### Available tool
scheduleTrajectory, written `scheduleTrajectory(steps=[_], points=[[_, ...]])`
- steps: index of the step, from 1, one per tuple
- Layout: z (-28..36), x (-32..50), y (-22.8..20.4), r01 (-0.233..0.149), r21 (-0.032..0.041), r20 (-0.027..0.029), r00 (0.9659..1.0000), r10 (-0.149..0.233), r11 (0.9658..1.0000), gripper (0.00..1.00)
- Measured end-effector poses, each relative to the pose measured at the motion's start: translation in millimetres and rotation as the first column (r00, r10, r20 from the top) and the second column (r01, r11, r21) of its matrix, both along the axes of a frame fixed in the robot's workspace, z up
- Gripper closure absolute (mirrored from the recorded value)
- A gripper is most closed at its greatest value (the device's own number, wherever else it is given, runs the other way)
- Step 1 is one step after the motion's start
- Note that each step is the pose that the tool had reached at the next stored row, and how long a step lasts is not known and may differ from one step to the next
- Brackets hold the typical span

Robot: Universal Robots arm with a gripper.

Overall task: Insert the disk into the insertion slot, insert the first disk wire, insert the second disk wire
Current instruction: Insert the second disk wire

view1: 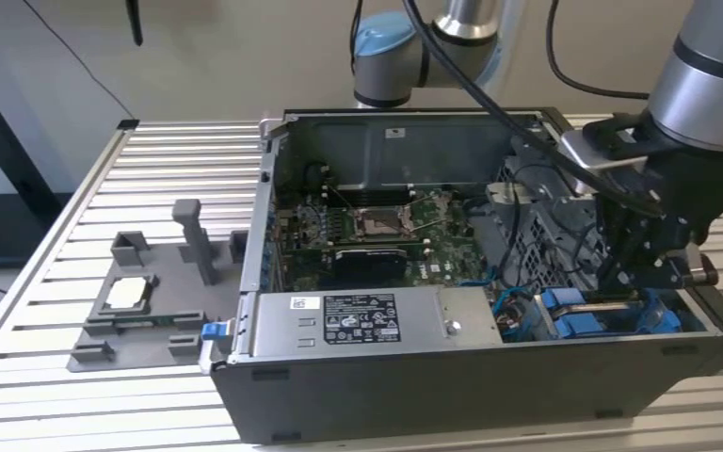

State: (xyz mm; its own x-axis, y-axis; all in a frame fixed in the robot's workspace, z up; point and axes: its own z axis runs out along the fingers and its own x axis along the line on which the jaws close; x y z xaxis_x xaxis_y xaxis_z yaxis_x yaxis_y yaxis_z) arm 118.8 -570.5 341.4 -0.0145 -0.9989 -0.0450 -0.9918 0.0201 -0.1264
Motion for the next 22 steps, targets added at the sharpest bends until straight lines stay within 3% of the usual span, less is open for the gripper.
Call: scheduleTrajectory(steps=[7, 22], points=[[-1.2, 0.0, 0.0, 0.001, 0.0038, -0.0002, 1.0, -0.001, 1.0, 0.84], [-4.1, 0.0, 0.0, 0.001, 0.0026, -0.0004, 1.0, -0.001, 1.0, 0.84]])
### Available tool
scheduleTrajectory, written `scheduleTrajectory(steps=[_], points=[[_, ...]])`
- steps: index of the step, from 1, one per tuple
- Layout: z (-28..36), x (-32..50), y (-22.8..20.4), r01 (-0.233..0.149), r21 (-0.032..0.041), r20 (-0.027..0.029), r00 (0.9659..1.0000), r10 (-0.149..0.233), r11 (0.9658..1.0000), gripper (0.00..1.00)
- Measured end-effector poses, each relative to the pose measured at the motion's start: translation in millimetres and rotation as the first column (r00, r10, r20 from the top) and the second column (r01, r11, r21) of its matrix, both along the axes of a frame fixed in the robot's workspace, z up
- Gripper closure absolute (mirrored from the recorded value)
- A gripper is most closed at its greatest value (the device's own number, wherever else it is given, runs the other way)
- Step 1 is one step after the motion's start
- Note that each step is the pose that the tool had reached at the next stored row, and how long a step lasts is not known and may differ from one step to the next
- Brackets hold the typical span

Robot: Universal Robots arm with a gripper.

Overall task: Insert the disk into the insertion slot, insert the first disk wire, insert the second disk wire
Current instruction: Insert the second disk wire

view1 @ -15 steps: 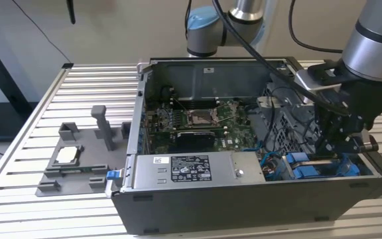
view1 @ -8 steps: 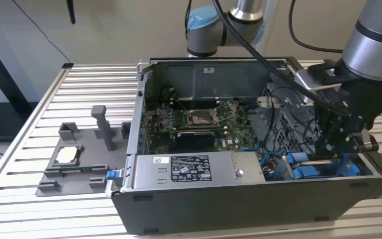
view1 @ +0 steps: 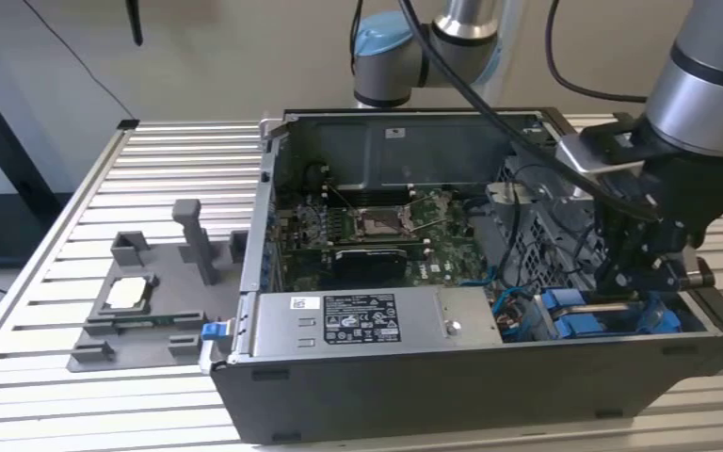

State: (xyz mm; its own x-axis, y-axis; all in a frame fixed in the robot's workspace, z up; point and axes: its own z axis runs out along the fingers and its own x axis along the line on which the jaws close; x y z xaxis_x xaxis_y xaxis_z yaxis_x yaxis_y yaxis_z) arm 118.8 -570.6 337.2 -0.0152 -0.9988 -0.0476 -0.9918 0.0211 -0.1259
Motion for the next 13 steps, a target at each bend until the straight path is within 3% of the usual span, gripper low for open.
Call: scheduleTrajectory(steps=[13], points=[[-0.6, 0.0, 0.0, 0.0, 0.0004, 0.0, 1.0, 0.0, 1.0, 0.84]])
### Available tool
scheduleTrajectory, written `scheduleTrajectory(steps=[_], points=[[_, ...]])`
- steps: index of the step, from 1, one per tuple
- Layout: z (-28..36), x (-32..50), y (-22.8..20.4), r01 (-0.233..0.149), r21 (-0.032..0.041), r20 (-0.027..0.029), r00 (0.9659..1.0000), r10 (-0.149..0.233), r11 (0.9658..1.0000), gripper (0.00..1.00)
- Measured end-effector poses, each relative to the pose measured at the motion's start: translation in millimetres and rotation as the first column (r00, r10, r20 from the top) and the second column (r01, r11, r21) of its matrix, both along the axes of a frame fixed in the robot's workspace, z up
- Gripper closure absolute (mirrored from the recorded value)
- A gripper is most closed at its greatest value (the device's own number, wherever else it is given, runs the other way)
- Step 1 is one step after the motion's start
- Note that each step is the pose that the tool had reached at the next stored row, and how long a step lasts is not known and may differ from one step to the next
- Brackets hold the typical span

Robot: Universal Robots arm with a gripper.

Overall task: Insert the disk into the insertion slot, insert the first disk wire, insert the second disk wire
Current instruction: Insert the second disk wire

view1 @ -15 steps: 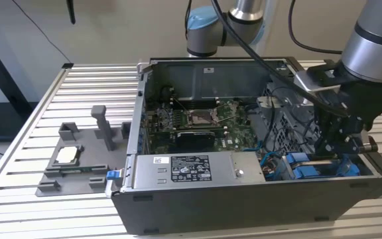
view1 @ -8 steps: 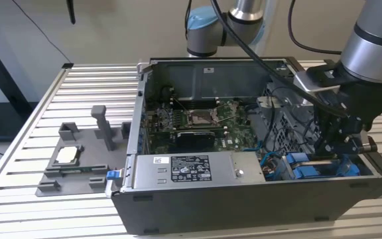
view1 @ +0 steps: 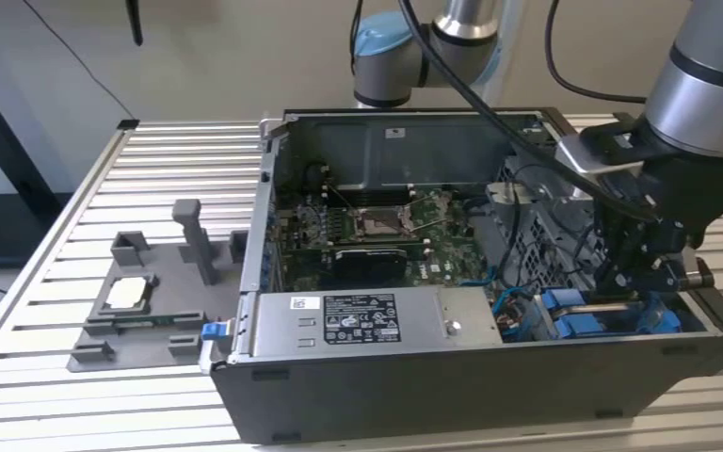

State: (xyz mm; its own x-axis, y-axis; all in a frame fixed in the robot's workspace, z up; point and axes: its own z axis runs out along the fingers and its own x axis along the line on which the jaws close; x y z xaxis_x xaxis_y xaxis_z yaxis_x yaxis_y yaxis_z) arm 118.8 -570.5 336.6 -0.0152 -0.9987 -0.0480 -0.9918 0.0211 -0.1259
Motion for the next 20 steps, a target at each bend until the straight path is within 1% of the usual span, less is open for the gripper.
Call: scheduleTrajectory(steps=[3, 4, 14, 20], points=[[-0.4, 0.0, 0.0, 0.0, 0.0008, 0.0, 1.0, 0.0, 1.0, 0.83], [-0.4, 0.0, 0.0, 0.0, 0.0007, 0.0001, 1.0, 0.0, 1.0, 0.76], [0.0, 0.0, 0.0, 0.0, 0.0001, 0.0, 1.0, 0.0, 1.0, 0.76], [6.3, 0.0, 0.0, 0.0, 0.0001, -0.0027, 1.0, 0.0, 1.0, 0.76]])
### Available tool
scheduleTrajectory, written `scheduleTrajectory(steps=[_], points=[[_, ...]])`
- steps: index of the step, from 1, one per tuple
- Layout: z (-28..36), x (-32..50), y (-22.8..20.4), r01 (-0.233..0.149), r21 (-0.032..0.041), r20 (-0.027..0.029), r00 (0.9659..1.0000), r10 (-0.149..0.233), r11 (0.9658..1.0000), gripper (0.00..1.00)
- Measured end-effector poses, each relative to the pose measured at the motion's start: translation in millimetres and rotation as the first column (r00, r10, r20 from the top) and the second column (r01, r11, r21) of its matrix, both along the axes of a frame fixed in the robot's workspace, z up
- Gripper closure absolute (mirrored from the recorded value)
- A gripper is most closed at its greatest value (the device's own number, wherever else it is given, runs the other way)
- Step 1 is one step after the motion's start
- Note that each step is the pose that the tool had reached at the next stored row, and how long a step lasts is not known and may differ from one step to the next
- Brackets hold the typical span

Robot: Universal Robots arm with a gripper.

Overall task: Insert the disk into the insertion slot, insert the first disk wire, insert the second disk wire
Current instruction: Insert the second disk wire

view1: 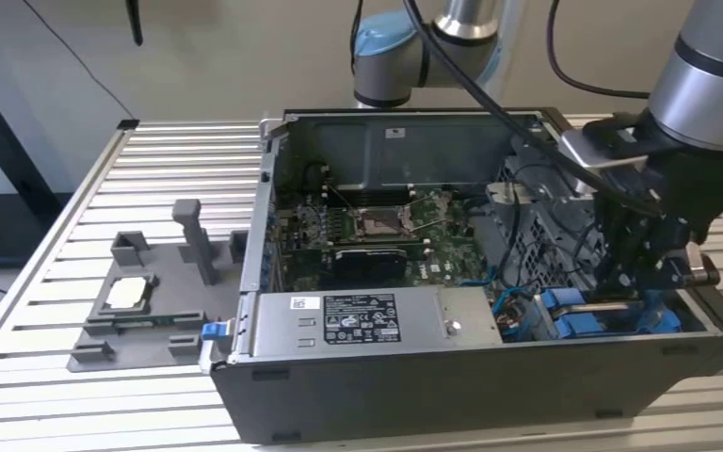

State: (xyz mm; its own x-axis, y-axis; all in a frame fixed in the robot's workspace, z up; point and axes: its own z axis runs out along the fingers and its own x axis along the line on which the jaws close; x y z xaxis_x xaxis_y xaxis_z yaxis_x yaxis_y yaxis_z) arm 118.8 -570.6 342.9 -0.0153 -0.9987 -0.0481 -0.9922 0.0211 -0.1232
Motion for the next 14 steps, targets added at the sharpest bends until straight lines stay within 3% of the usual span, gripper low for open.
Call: scheduleTrajectory(steps=[5, 14], points=[[5.9, 0.0, 0.0, 0.0, -0.0001, -0.0036, 1.0, 0.0, 1.0, 0.76], [23.2, 0.0, 0.0, 0.0, 0.0, -0.0088, 1.0, 0.0, 1.0, 0.76]])
